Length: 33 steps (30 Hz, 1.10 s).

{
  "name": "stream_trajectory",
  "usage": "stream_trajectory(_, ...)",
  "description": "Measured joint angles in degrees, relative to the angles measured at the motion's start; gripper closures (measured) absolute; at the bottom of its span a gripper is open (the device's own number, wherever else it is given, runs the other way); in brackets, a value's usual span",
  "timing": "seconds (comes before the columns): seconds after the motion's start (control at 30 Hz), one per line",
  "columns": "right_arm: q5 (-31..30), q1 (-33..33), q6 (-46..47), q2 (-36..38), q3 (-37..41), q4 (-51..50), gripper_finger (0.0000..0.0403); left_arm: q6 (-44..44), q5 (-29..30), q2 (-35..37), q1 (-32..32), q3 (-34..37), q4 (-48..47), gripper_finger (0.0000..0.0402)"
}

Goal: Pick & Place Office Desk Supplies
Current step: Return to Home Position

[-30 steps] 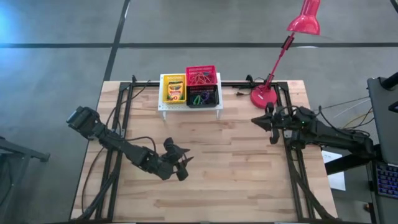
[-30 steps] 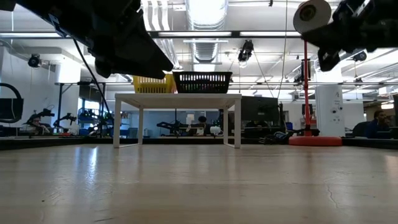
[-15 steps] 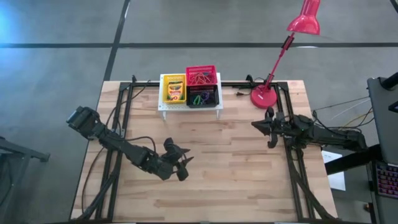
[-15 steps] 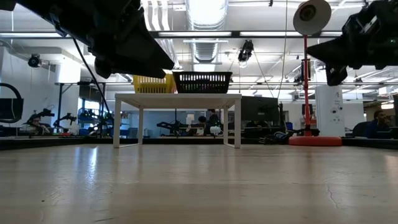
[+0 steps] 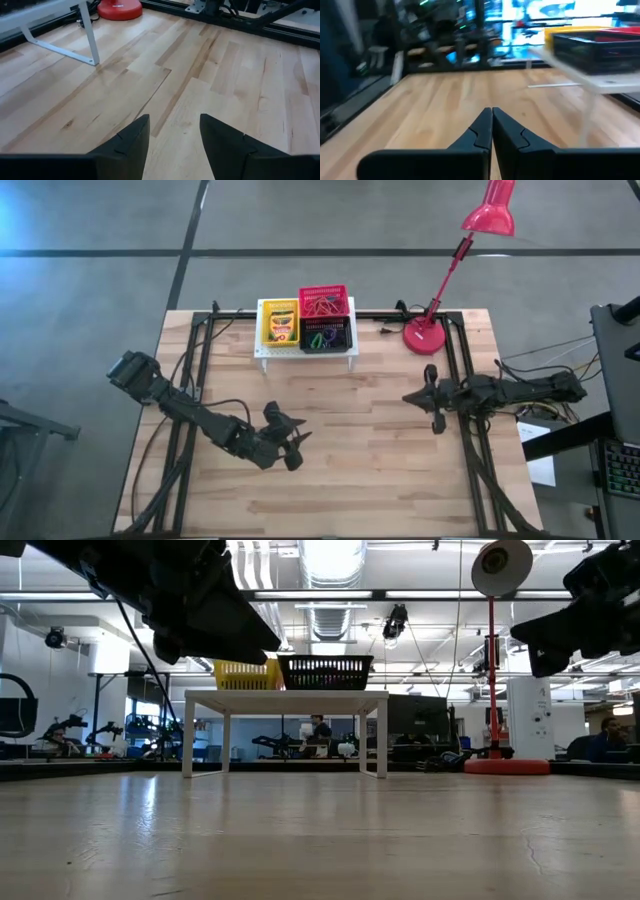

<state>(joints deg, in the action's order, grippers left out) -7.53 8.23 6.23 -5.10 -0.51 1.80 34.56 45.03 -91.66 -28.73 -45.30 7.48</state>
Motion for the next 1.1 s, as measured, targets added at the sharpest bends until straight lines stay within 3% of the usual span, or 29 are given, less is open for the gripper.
stream_trajectory(0.23,6.0,-1.7,-1.9,-0.2,0.0,-1.1,0.0394,-1.7,0.0,0.0,0.4,0.0,0.0,0.0225)
stream_trajectory(0.4,1.9,-5.8,-1.0,-0.2,0.0,-0.5,0.0394,-2.9,0.0,0.0,0.7,0.0,0.0,0.0225)
stream_trajectory(0.67,2.0,-6.6,-1.9,-0.7,0.0,-0.5,0.0394,-3.3,-1.8,0.0,0.7,0.0,0.0,0.0231)
stream_trajectory(0.77,2.0,-6.6,-1.8,-0.7,0.0,-0.5,0.0394,-3.9,-4.5,0.6,0.7,0.0,-0.1,0.0266)
stream_trajectory(0.93,1.9,-6.6,-1.8,-0.7,0.0,-0.4,0.0394,-8.4,-5.5,5.1,0.7,2.8,0.1,0.0382)
stream_trajectory(1.1,1.9,-6.7,-1.8,-0.7,0.0,-0.3,0.0394,-9.2,-6.3,16.7,1.1,12.0,0.1,0.0396)
